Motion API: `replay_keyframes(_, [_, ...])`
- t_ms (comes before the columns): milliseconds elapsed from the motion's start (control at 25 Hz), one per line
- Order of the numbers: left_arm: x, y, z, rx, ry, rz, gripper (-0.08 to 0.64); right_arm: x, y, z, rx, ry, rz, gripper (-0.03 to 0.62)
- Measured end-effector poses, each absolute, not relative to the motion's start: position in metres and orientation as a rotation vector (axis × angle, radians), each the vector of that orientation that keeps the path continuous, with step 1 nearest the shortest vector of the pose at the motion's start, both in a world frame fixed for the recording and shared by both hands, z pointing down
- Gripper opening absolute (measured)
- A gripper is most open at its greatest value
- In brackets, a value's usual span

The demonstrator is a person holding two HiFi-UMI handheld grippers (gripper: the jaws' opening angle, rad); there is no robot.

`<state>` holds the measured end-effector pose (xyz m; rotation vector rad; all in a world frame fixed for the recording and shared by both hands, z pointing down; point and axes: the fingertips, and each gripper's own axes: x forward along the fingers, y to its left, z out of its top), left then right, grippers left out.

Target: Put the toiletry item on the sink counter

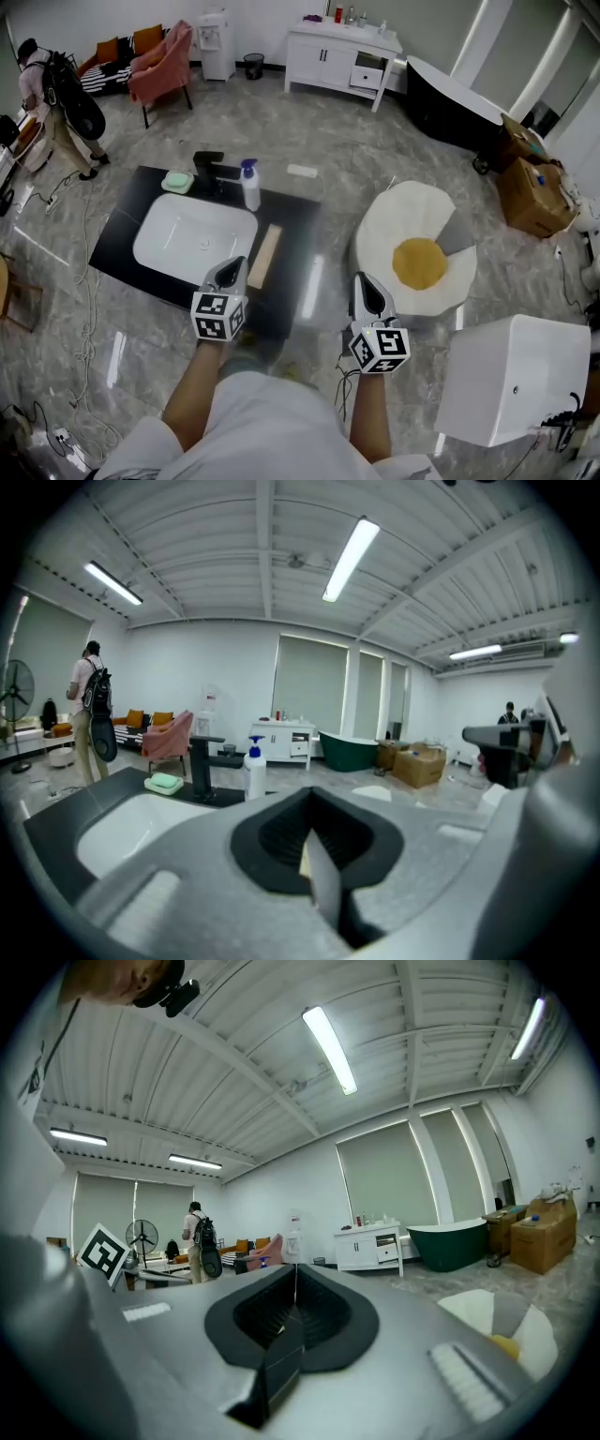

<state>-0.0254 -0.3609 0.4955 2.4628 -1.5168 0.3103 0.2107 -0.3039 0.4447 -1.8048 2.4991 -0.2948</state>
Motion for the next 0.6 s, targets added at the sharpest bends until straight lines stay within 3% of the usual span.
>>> replay_keyframes(600, [-0.028,-0.349,0.431,2.589,-1.589,0.236,-0.002,0.22,-0.289,0.437,-1.815,2.51,-0.24,0.005])
